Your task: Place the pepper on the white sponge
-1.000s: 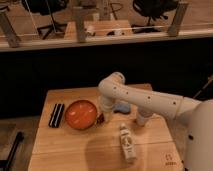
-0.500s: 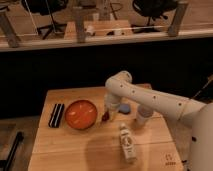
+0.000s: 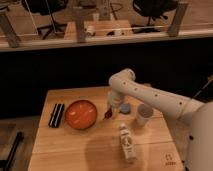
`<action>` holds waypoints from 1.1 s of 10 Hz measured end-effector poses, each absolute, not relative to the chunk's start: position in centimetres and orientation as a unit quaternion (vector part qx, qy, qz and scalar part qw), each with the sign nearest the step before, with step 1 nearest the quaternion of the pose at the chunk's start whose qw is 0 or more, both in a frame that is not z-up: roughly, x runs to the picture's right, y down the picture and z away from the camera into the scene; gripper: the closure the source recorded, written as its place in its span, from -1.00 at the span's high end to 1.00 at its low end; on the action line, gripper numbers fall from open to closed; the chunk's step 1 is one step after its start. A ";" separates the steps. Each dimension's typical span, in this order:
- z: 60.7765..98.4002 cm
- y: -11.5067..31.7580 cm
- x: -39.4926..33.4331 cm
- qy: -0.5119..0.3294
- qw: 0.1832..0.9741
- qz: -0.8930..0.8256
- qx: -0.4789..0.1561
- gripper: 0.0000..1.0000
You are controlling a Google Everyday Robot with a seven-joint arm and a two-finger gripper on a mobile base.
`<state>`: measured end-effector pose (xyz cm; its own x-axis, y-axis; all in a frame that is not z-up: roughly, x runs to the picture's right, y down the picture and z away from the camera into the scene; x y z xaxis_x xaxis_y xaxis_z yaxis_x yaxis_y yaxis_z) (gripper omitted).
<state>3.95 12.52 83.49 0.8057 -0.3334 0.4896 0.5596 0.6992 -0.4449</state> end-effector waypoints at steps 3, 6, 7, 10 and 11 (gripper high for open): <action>84.3 11.9 5.2 -0.185 0.904 -0.238 -0.302 -0.97; 84.5 11.6 6.1 -0.182 0.906 -0.234 -0.304 -0.97; 84.6 11.5 6.1 -0.182 0.906 -0.234 -0.303 -0.97; 85.1 11.1 7.0 -0.179 0.907 -0.230 -0.303 -0.97; 85.2 11.1 7.1 -0.178 0.908 -0.230 -0.302 -0.97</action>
<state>7.07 11.05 85.17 0.8305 -0.3097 0.4630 0.5254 0.7117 -0.4663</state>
